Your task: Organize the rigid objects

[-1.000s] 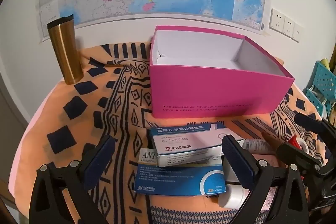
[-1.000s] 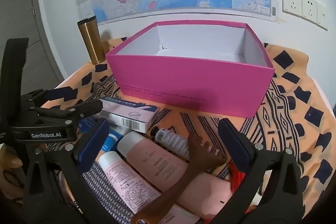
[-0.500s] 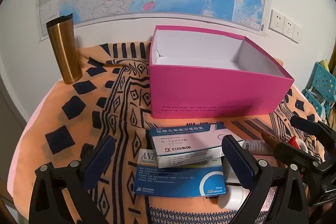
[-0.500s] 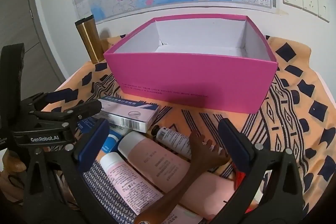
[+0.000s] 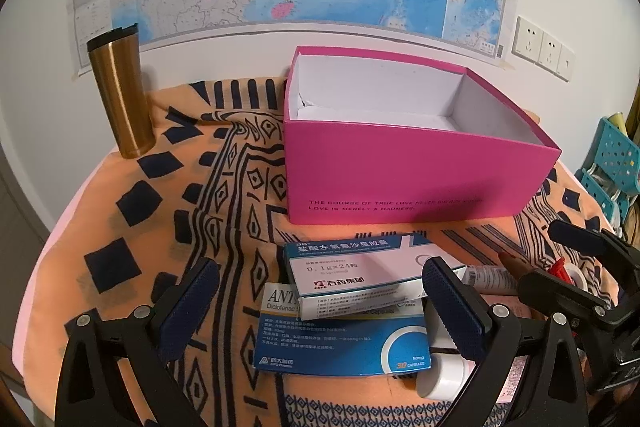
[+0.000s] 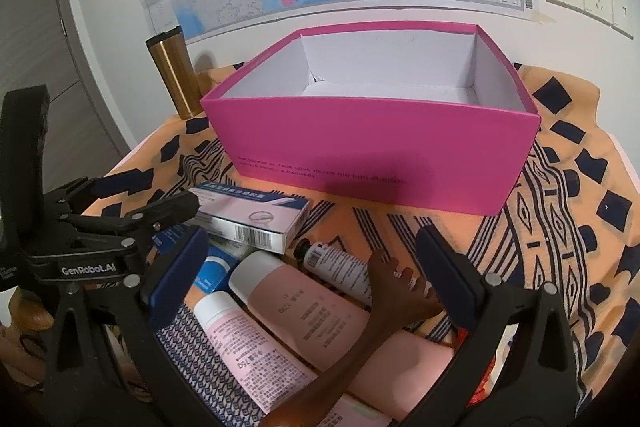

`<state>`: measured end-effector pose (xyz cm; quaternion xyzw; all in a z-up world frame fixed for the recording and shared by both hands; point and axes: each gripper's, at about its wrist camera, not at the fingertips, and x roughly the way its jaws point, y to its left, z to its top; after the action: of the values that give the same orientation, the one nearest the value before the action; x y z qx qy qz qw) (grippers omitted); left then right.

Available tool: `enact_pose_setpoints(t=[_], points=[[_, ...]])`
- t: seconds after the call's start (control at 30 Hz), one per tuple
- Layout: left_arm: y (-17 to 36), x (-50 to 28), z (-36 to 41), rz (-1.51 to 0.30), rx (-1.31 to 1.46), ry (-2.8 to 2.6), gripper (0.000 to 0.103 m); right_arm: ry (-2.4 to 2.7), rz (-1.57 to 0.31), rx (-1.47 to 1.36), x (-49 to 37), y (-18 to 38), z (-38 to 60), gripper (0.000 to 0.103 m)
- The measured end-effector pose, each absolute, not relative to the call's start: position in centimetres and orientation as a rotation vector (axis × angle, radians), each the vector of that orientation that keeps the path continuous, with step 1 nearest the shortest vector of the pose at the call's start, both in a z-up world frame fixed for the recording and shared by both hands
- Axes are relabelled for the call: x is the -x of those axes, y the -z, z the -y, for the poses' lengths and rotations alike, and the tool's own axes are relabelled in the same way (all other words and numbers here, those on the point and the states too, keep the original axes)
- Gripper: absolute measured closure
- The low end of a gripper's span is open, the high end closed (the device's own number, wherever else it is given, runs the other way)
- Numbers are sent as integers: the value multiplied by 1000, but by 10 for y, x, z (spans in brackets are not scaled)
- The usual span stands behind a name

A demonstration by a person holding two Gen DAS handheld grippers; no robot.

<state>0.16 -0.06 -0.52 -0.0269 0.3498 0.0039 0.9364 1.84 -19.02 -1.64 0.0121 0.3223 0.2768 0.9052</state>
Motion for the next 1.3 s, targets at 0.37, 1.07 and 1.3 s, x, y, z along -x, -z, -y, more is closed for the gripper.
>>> enact_pose_setpoints(t=[0.37, 1.07, 1.3], points=[[7, -2, 2, -719, 51, -5, 0, -587, -675, -28, -21, 18, 187, 0], [8, -3, -3, -718, 60, 0, 0, -622, -698, -25, -28, 20, 182, 0], [9, -9, -23, -741, 104, 59, 3, -703, -766, -13, -46, 26, 166, 8]])
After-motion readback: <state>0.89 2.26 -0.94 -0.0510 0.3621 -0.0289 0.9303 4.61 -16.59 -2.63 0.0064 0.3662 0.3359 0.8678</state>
